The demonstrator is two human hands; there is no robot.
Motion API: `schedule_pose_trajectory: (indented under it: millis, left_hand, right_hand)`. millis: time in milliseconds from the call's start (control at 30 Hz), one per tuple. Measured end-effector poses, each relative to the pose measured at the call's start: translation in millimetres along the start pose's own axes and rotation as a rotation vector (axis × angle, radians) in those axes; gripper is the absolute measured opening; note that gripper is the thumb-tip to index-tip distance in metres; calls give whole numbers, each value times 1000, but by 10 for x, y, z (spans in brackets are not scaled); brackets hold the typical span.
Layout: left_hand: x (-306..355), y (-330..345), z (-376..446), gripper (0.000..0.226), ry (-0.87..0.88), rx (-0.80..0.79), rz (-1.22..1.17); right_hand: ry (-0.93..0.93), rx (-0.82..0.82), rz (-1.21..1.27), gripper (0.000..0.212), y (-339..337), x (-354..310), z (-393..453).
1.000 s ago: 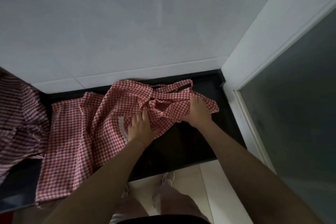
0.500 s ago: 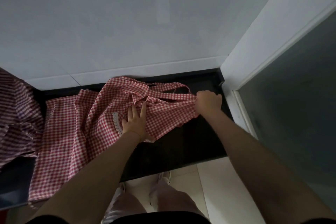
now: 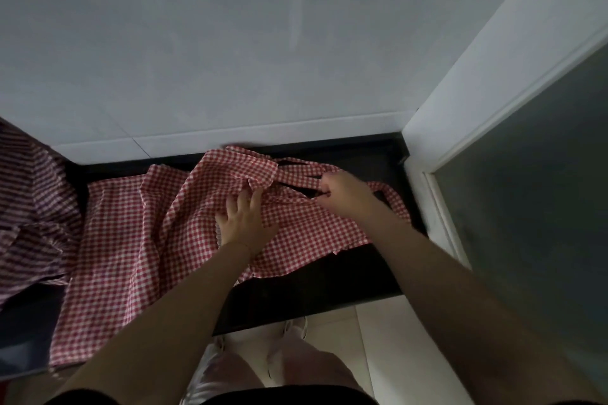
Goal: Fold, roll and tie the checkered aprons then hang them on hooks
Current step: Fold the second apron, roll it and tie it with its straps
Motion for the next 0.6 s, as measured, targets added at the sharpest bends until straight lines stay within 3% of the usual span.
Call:
schedule_pose_trajectory:
  millis: [100,167,300,400,500,600]
  left_hand:
    - [-14,36,10,94,36,10,-48]
    - [-37,15,-11,85,48,43,-97]
    - [-86,-36,-6,79,36,93,-127]
    - [-10,-34,8,76,36,9,-57]
    - [118,-15,-16,75,74,-56,30]
    - [155,-14,-13,76,88,-72,31]
  right_hand:
    - [0,-159,13,47,491,-142,-15]
    - [73,-185,-47,39,615,-50,21]
    - [262,-321,-273,38,465,288,-39]
    - [411,-464,-474,42,290,475,-40]
    - [289,-431,-217,61,331,352,79]
    - [287,-320,16,73,508,208,110]
Point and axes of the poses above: each hand's wrist, its own z-axis towards the middle knuckle, its own y-axis out of the palm, x = y × z, the point moved 3 cm from there along z, towards the middle knuckle
